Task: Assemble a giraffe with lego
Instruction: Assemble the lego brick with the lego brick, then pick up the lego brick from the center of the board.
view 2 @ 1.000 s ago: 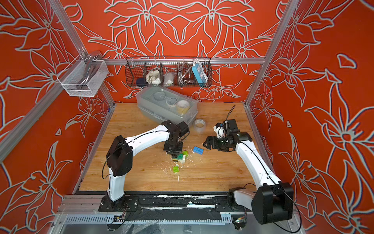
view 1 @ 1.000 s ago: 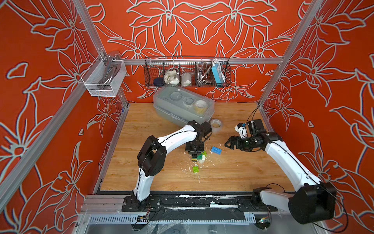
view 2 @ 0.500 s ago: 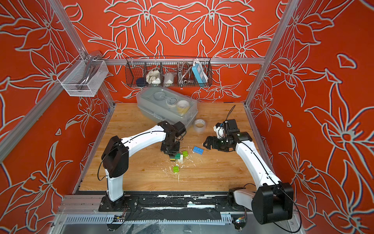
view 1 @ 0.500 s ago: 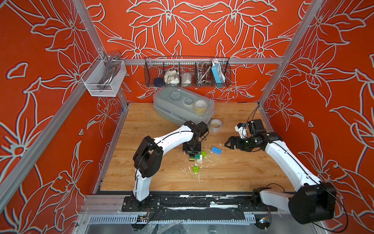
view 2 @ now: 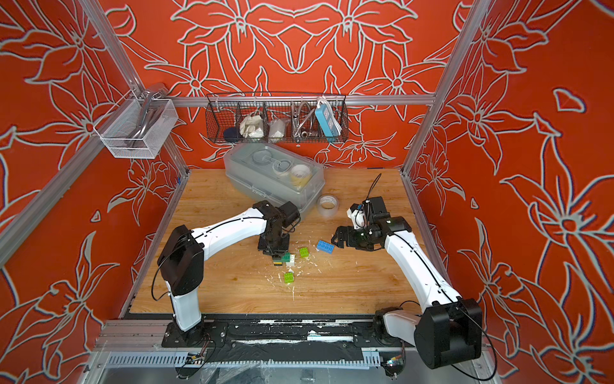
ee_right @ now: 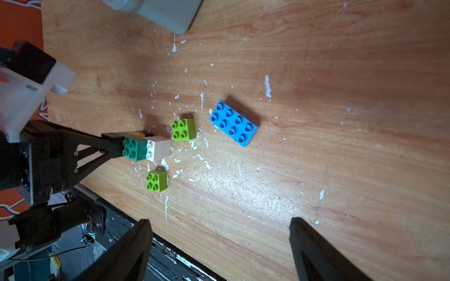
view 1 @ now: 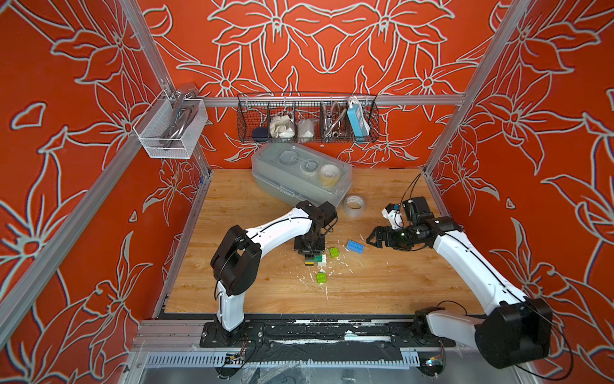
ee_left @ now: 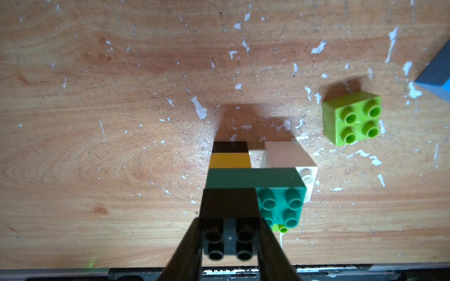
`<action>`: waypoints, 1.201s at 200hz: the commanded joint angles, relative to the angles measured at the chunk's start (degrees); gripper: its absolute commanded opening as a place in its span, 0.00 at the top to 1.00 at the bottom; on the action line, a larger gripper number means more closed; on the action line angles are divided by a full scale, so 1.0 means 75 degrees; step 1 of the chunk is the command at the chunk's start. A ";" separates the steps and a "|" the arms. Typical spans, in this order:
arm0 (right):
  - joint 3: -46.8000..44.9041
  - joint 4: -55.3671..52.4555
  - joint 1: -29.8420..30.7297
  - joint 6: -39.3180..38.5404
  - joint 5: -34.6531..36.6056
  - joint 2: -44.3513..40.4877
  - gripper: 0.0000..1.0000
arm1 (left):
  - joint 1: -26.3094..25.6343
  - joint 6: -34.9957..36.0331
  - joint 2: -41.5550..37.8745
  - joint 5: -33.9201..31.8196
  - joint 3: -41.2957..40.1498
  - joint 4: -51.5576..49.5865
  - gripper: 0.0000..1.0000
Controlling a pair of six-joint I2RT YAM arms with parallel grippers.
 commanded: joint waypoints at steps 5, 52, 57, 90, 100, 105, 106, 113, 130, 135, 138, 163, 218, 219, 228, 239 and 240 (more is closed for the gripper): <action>0.0360 -0.0348 0.0153 -0.0107 0.0289 -0.0014 0.07 | 0.0051 -0.0085 0.0049 0.0025 -0.0283 -0.0160 0.64; 0.0490 -0.0568 0.0378 0.0046 0.0549 -0.0165 0.08 | 0.0051 -0.0001 -0.0109 0.0009 -0.0227 -0.0032 0.50; 0.0492 -0.0612 0.0397 0.0051 0.0590 -0.0197 0.07 | 0.0051 -0.0010 -0.0130 0.0002 -0.0224 -0.0017 0.47; 0.0542 -0.0857 0.0508 0.0022 0.0769 -0.0354 0.07 | 0.0051 -0.0035 -0.0380 0.0058 -0.0254 0.0088 0.46; 0.0554 -0.0923 0.0588 0.0027 0.0822 -0.0385 0.07 | 0.0040 -0.0052 -0.0505 0.0082 -0.0254 0.0091 0.46; 0.0557 -0.0950 0.0652 0.0034 0.0855 -0.0395 0.08 | 0.0034 -0.0067 -0.0595 0.0092 -0.0254 0.0093 0.46; 0.0556 -0.0951 0.0664 0.0037 0.0862 -0.0404 0.08 | 0.0031 -0.0068 -0.0612 0.0088 -0.0254 0.0092 0.46; 0.0553 -0.0955 0.0773 0.0068 0.0913 -0.0412 0.07 | 0.0018 -0.0090 -0.0753 0.0106 -0.0254 0.0092 0.46; 0.0503 -0.0811 0.1149 0.0251 0.1008 -0.0379 0.07 | -0.0039 -0.0222 -0.1197 0.0030 -0.0315 -0.0054 0.46; 0.0491 -0.0722 0.1286 0.0313 0.1030 -0.0329 0.07 | -0.0054 -0.0281 -0.1367 -0.0002 -0.0375 -0.0102 0.46; 0.0476 -0.0667 0.1366 0.0361 0.1043 -0.0291 0.07 | -0.0064 -0.0326 -0.1446 -0.0025 -0.0426 -0.0126 0.46; 0.0398 -0.0097 0.2053 0.0593 0.1238 0.0094 0.08 | -0.0141 -0.0844 -0.2561 -0.0092 -0.1242 -0.0242 0.46; 0.0705 0.0861 0.2976 0.1201 0.1463 0.1361 0.10 | -0.0171 -0.1262 -0.4100 0.0075 -0.2859 -0.0141 0.44; 0.0718 0.0874 0.2992 0.1218 0.1471 0.1394 0.10 | -0.0171 -0.1252 -0.4105 0.0079 -0.2875 -0.0130 0.44; 0.0823 0.0976 0.3091 0.1341 0.1479 0.1688 0.11 | -0.0155 -0.1199 -0.4206 0.0122 -0.3006 -0.0035 0.38; 0.1018 0.0952 0.3181 0.1445 0.1545 0.2053 0.12 | -0.0079 -0.1127 -0.4357 0.0224 -0.3148 0.0137 0.25; 0.1038 0.0949 0.3188 0.1457 0.1553 0.2080 0.12 | -0.0066 -0.1120 -0.4368 0.0236 -0.3160 0.0149 0.24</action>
